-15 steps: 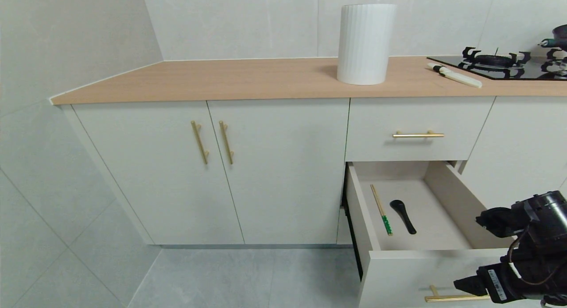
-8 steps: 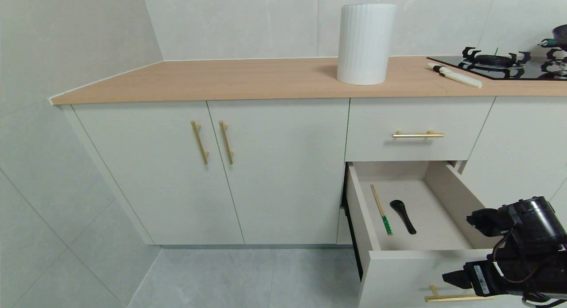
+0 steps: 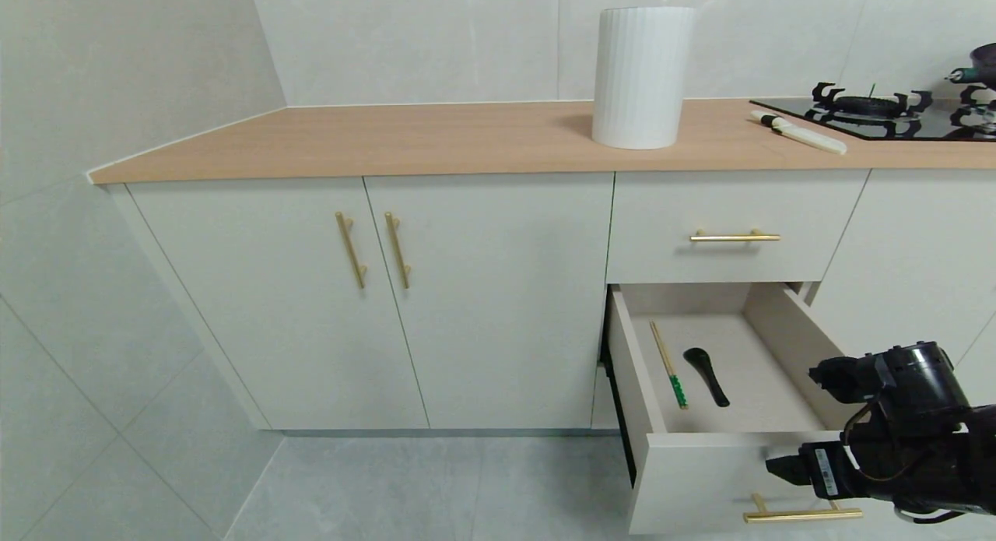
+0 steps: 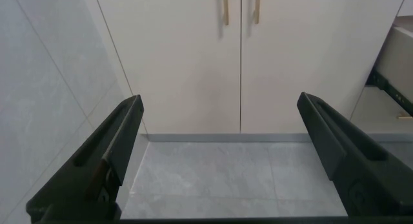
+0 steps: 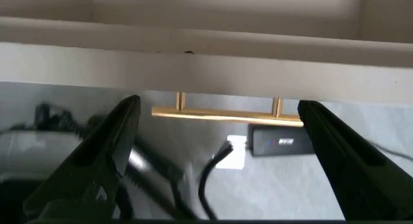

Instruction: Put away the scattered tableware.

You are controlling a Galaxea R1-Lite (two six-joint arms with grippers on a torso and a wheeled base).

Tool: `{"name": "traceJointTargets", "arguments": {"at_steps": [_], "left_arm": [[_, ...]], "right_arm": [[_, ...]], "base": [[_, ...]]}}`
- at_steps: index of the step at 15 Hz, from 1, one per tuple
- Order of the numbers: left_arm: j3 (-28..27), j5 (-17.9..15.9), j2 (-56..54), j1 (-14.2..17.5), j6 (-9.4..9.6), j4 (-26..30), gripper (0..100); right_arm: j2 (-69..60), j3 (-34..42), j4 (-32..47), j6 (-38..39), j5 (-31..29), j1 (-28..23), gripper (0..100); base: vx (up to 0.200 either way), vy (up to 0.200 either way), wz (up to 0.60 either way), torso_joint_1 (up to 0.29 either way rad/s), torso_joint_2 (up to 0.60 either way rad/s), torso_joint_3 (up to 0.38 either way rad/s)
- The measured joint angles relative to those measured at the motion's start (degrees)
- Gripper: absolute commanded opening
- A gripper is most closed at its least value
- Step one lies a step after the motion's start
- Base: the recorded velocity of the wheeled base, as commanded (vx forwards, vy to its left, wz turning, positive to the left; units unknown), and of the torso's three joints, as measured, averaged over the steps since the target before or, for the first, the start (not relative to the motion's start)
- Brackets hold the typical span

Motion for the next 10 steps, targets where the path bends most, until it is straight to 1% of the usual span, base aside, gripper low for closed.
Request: {"name": "traceJointTargets", "arguments": {"at_steps": [4, 6, 8, 10], "left_arm": [[0.0, 0.0, 0.0, -0.02, 0.0, 0.0, 100], [0.0, 0.0, 0.0, -0.02, 0.0, 0.02, 100], [0.0, 0.0, 0.0, -0.04, 0.0, 0.0, 100], [0.0, -0.02, 0.0, -0.02, 0.0, 0.0, 100]], "right_arm": [[3.33, -0.29, -8.96, 1.17, -0.69, -0.55, 100], [5.86, -0.57, -15.47, 0.98, -1.13, -0.55, 100], [10.44, -3.39, -20.83, 0.71, -2.8, -1.0, 100], [14.19, -7.06, -22.72, 0.57, -3.56, -1.85, 100]], "base": [[0.0, 0.0, 0.0, 0.0, 0.0, 0.0], [0.0, 0.0, 0.0, 0.0, 0.0, 0.0], [0.0, 0.0, 0.0, 0.0, 0.0, 0.0], [0.0, 0.0, 0.0, 0.0, 0.0, 0.0]]}}
